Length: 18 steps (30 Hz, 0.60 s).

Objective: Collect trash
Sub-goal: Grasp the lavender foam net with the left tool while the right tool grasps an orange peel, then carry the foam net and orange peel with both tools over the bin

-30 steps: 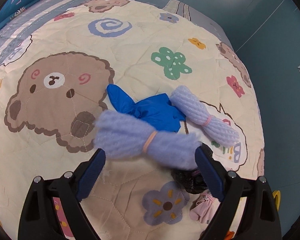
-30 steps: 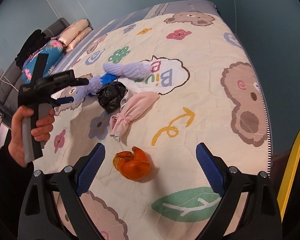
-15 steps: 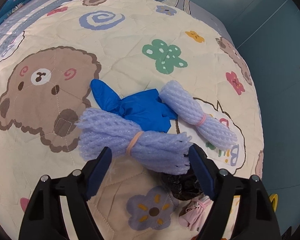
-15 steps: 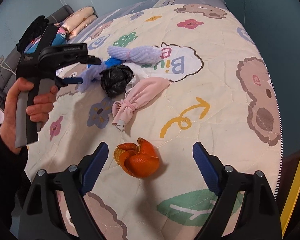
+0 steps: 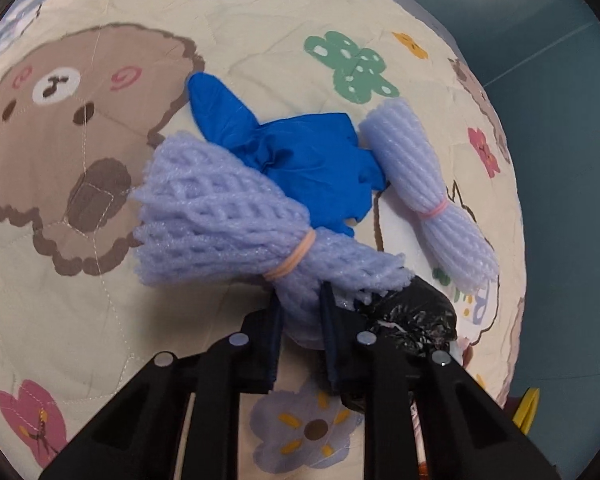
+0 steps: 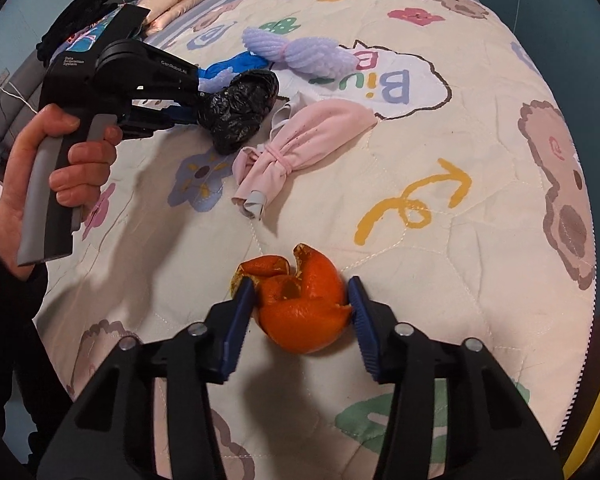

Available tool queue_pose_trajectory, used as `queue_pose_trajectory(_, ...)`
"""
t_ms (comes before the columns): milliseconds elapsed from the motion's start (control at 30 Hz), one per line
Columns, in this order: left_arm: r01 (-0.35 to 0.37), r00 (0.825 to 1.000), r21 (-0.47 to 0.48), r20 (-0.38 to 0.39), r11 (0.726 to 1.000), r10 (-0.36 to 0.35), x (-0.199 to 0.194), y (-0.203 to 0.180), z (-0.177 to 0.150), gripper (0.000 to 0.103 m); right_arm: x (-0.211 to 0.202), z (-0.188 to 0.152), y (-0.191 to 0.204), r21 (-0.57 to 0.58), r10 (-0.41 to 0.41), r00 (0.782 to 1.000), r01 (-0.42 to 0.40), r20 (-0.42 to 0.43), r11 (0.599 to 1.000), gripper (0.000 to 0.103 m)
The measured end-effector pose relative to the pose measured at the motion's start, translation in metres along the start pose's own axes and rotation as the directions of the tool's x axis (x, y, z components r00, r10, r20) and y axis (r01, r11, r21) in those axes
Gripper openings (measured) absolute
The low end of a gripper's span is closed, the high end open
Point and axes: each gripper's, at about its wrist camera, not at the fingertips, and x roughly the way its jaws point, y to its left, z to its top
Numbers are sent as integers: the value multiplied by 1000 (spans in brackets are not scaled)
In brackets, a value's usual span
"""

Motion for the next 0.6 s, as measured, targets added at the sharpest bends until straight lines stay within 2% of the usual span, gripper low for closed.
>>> queue_pose_trajectory(233,24,1000,6,15,1000,-24,-9,1,-4,13,-4,-3,3,-17,-6,1000,6,29,1000,26)
queue_pose_trajectory(600,36,998,9,56,999,-37,-56,37,-25,13,-24,-4,-3,33,48,996,-51,81,998,25)
